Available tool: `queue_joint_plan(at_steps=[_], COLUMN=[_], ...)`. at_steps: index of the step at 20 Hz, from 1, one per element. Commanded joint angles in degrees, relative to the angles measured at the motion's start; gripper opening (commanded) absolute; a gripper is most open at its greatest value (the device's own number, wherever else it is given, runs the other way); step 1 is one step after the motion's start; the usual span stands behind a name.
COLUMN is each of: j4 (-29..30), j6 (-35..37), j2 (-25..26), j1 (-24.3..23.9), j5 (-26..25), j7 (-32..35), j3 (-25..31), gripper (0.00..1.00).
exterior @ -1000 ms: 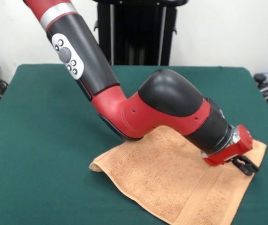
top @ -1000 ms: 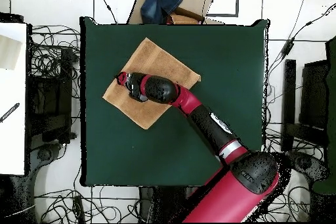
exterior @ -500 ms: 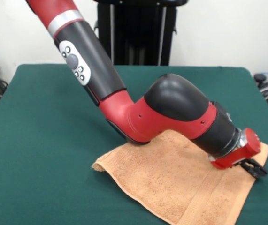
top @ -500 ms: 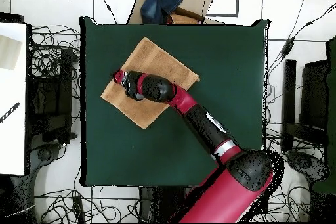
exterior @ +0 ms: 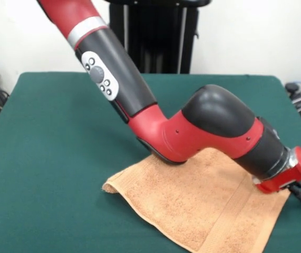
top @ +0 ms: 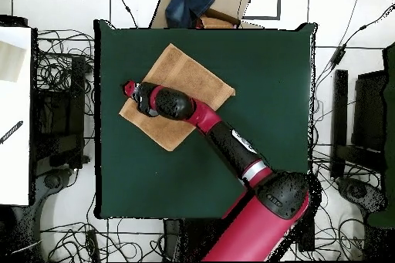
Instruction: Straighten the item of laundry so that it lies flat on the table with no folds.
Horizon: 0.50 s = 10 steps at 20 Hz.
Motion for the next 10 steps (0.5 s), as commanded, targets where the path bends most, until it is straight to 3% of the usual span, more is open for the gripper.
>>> queue_joint_plan(at_steps=[1, 4, 8, 10], j4=[-4.8, -4.1, 0.6, 2.1], j6=[-2.1, -1.6, -3.2, -1.4], j2=[1.3, -0.9, -13.9, -16.4], j1=[2.5, 2.8, 6.4, 6.1], j5=[-2.1, -2.0, -3.7, -2.4], j7=[-1.5, -0.7, 7.5, 7.7], j3=[-5.0, -5.5, -10.9, -11.0], gripper=[0.0, 0.0, 0.0, 0.0])
